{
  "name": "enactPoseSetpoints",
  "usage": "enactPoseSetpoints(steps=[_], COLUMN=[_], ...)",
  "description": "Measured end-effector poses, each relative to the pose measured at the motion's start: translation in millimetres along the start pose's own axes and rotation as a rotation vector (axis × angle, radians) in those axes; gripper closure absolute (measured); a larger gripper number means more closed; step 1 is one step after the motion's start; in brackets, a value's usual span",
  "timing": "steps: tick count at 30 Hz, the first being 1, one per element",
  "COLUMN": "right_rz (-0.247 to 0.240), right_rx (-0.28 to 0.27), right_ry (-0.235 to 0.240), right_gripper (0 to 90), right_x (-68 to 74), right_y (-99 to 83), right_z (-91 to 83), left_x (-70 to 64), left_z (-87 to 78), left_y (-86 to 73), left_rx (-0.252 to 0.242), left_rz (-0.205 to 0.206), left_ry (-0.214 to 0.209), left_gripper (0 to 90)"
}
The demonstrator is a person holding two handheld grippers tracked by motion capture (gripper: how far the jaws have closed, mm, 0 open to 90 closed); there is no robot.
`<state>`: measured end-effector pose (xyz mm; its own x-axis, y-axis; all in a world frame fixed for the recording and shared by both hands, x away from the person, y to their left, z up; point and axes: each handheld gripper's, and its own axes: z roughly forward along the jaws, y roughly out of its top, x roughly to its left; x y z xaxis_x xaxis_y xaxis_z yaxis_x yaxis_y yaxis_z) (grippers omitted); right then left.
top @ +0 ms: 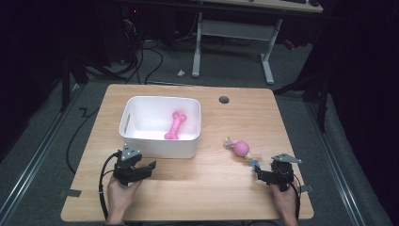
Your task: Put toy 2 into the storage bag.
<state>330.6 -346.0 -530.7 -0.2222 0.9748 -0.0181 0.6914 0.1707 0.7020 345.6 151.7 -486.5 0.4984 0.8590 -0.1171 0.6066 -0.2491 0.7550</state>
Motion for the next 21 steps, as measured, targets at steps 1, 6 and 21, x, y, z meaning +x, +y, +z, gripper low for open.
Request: enactPoseSetpoints(steps=[1,6,21], right_rz=[0.0,0.004,-0.032], right_rx=[0.0,0.0,0.015], right_ry=[-0.001,-0.003,0.037], right_gripper=[14.0,14.0,16.0], right_x=[0.0,0.6,1.0], right_y=[0.0,0.5,1.2], right_z=[0.0,0.4,-1.5], left_x=[-0.1,-1.9,-0.6], left_z=[2.6,13.6,30.2], left_y=[-0.8,-4.1,-15.4], left_rx=[0.002,0.017,0.042], left_rz=[0.0,0.014,0.031], left_ry=[0.005,0.037,0.097], left_gripper=[36.2,36.2,35.0])
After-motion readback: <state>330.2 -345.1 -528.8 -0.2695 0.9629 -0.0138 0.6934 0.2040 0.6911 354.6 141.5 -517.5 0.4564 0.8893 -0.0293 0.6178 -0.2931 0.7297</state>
